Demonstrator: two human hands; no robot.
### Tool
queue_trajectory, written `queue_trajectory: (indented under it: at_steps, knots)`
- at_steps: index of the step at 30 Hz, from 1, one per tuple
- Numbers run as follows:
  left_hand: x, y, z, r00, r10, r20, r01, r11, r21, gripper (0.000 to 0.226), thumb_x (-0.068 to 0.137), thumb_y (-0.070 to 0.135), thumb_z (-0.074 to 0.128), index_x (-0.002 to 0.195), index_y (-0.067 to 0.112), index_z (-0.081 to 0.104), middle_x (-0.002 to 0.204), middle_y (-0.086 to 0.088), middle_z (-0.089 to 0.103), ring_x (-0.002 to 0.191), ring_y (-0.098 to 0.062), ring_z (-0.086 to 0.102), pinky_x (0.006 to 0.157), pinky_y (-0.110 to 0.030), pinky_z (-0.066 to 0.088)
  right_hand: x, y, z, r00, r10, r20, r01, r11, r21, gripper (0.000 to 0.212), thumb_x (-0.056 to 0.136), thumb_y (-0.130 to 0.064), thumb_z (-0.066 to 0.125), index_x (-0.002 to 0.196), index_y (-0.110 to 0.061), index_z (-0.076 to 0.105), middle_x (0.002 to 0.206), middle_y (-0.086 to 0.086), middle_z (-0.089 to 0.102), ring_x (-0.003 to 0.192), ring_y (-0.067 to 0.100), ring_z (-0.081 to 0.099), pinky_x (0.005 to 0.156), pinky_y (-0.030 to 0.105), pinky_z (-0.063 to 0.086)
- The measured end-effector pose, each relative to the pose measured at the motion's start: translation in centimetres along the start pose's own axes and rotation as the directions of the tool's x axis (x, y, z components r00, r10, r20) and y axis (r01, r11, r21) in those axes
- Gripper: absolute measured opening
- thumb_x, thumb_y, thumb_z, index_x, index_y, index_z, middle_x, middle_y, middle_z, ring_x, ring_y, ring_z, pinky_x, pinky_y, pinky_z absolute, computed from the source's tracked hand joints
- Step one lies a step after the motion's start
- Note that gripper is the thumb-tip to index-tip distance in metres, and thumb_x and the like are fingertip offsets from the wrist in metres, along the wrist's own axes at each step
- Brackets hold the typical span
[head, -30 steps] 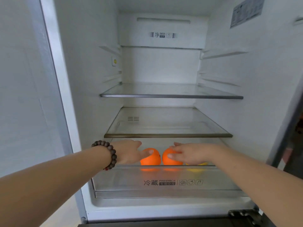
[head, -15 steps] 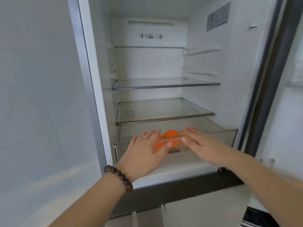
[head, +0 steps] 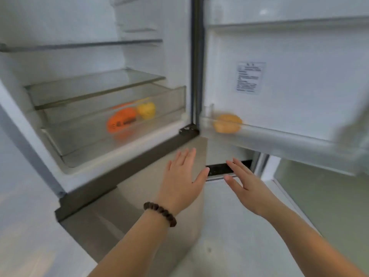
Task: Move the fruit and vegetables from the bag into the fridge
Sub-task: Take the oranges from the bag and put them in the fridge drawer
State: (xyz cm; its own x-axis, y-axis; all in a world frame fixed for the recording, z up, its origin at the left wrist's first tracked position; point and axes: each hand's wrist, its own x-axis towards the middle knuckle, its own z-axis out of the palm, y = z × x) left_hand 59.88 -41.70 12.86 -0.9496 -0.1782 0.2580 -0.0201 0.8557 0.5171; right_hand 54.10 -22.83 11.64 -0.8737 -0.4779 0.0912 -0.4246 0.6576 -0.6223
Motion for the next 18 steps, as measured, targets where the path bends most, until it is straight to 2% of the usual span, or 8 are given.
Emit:
queue_trajectory:
  at_steps: [3, 7, 12, 15, 18]
  knots:
    - [-0.3, 3.5, 5.7, 0.993, 0.110, 0.051, -0.110, 0.994, -0.002, 0.070, 0.089, 0.056, 0.030, 0.149, 0.020, 0.018, 0.157, -0.001, 0.020, 0.145, -0.016, 0.011, 0.117, -0.043, 0.014, -5.0, 5.0, -1.4, 0.987, 0.121, -0.110, -0.125, 0.992, -0.034, 0.066, 0.087, -0.061, 0.031, 0.145, -0.032, 0.026, 0.157, -0.010, 0.013, 0.144, 0.006, 0.009, 0.111, 0.023, 0.012]
    - [-2.5, 9.6, 13.5, 0.948, 0.269, 0.170, -0.261, 0.963, -0.067, 0.067, 0.092, 0.051, 0.034, 0.148, 0.019, 0.019, 0.156, 0.000, 0.021, 0.146, -0.017, 0.009, 0.118, -0.043, 0.012, -12.3, 11.3, -3.3, 0.898, 0.341, -0.278, -0.358, 0.934, -0.010, 0.059, 0.091, -0.054, 0.035, 0.143, -0.029, 0.030, 0.156, -0.006, 0.016, 0.143, 0.013, 0.017, 0.112, 0.032, 0.023]
    - [-6.7, 19.4, 22.4, 0.825, 0.435, 0.359, -0.416, 0.899, -0.133, 0.063, 0.094, 0.048, 0.036, 0.148, 0.021, 0.017, 0.156, -0.003, 0.019, 0.146, -0.020, 0.009, 0.119, -0.043, 0.008, -23.0, 18.6, -6.2, 0.713, 0.545, -0.441, -0.581, 0.811, 0.062, 0.054, 0.093, -0.048, 0.040, 0.141, -0.024, 0.035, 0.155, -0.001, 0.021, 0.141, 0.018, 0.023, 0.108, 0.032, 0.029]
    - [-10.2, 26.6, 27.3, 0.733, 0.537, 0.418, -0.494, 0.842, -0.217, 0.062, 0.094, 0.045, 0.038, 0.147, 0.019, 0.020, 0.155, -0.003, 0.023, 0.145, -0.019, 0.011, 0.118, -0.042, 0.010, -31.0, 22.8, -8.4, 0.570, 0.652, -0.500, -0.694, 0.708, 0.131, 0.053, 0.094, -0.047, 0.040, 0.141, -0.022, 0.036, 0.155, 0.000, 0.022, 0.142, 0.018, 0.022, 0.109, 0.032, 0.027]
    - [-15.0, 34.1, 31.8, 0.606, 0.646, 0.464, -0.585, 0.757, -0.291, 0.063, 0.092, 0.048, 0.034, 0.146, 0.017, 0.024, 0.153, -0.004, 0.028, 0.144, -0.020, 0.017, 0.117, -0.042, 0.015, -39.7, 26.2, -10.2, 0.408, 0.731, -0.547, -0.776, 0.594, 0.214, 0.052, 0.094, -0.045, 0.041, 0.140, -0.021, 0.037, 0.154, 0.002, 0.024, 0.142, 0.019, 0.022, 0.110, 0.031, 0.025]
